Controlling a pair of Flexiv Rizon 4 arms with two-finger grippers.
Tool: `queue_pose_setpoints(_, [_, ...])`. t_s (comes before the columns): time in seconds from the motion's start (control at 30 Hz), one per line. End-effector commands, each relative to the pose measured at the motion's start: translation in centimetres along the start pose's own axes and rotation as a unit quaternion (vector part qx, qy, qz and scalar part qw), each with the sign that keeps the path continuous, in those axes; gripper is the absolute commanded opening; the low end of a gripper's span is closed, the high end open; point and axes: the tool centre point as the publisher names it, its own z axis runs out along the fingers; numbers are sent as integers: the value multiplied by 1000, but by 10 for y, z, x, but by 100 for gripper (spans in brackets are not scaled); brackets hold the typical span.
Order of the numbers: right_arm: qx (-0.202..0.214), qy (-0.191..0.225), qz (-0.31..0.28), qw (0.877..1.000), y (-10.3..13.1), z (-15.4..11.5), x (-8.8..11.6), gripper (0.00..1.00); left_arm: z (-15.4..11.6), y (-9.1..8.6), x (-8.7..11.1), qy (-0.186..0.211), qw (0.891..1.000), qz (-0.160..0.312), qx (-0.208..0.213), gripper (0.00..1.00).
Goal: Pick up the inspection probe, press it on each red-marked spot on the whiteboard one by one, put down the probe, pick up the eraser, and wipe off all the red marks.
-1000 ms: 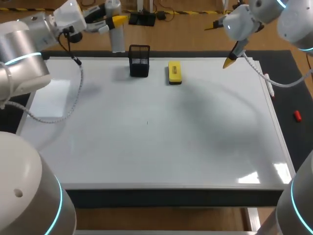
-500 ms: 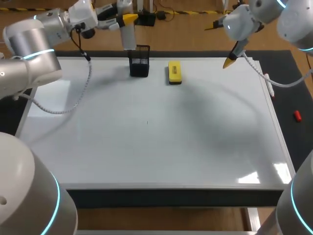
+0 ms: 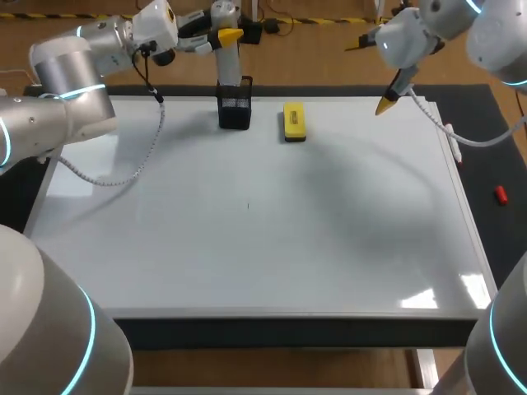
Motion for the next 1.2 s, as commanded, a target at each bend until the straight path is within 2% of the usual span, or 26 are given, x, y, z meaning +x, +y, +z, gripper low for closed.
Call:
queue_pose_setpoints(0.03, [2, 2, -1, 1000, 0, 0, 0, 100, -1, 10, -5, 35, 999, 2, 1, 0])
queue_pose_setpoints(1.2, [2, 2, -1, 1000, 0, 0, 0, 100, -6, 66, -9, 28, 999, -22, 1, 0])
